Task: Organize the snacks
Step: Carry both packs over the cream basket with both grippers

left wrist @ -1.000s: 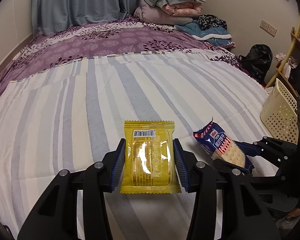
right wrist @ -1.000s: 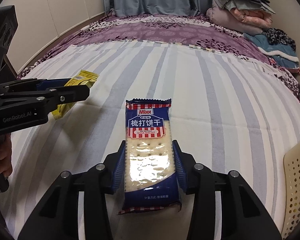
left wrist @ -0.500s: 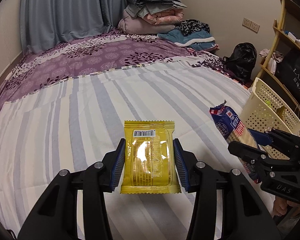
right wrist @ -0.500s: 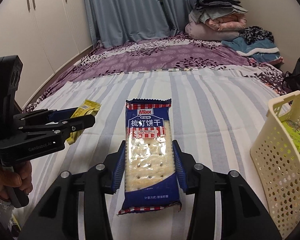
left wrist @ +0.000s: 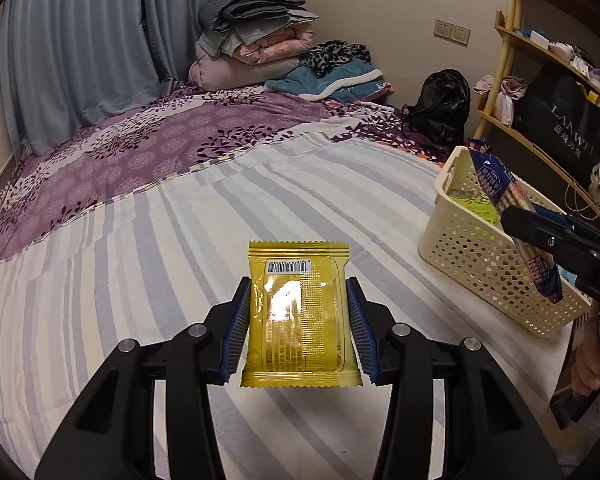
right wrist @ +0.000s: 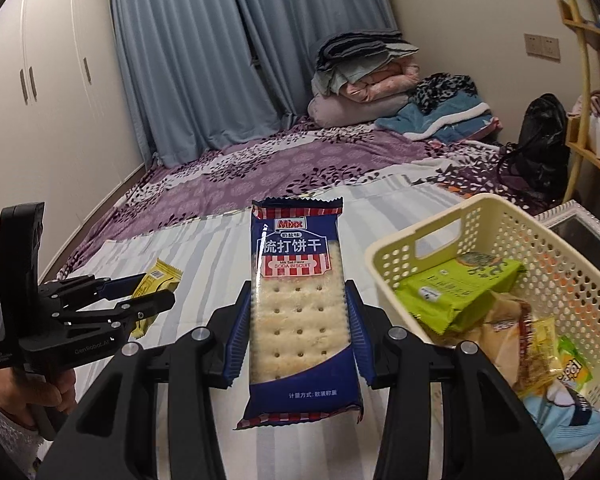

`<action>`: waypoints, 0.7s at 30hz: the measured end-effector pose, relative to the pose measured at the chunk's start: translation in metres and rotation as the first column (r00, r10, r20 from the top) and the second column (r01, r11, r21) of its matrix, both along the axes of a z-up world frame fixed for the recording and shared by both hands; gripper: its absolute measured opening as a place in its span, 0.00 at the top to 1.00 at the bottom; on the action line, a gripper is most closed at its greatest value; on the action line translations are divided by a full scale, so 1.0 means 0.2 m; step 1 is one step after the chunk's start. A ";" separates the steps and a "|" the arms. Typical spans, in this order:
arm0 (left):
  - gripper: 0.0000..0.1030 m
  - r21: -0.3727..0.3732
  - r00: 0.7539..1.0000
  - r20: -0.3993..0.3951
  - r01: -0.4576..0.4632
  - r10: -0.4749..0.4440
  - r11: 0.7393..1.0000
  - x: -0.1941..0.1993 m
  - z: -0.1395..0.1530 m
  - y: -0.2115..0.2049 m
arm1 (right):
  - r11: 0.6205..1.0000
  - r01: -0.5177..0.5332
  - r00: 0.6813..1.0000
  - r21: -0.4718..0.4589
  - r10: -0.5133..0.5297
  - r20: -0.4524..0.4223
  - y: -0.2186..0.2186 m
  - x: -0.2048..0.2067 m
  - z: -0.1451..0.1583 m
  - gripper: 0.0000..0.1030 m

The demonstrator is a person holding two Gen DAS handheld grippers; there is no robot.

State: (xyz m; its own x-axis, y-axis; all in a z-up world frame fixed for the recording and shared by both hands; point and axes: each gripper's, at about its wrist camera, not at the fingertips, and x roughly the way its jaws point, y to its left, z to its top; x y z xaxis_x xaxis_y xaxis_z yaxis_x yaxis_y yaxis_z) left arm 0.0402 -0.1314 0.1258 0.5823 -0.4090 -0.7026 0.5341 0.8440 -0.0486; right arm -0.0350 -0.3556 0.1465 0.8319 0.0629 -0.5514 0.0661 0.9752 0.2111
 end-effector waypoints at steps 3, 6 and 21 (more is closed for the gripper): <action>0.54 0.009 0.999 0.012 0.037 -0.037 0.999 -0.02 0.03 -0.10 | 0.998 0.056 0.998 0.009 -0.056 0.016 -0.12 -0.06 0.02 0.57; 0.54 0.015 0.997 0.019 0.074 -0.074 0.997 -0.05 0.05 -0.20 | 0.993 0.117 0.993 0.019 -0.117 0.023 -0.24 -0.13 0.02 0.57; 0.54 0.051 0.971 0.048 0.230 -0.232 0.972 -0.14 0.12 -0.65 | 0.946 0.310 0.951 0.091 -0.308 -0.036 -0.65 -0.33 -0.12 0.54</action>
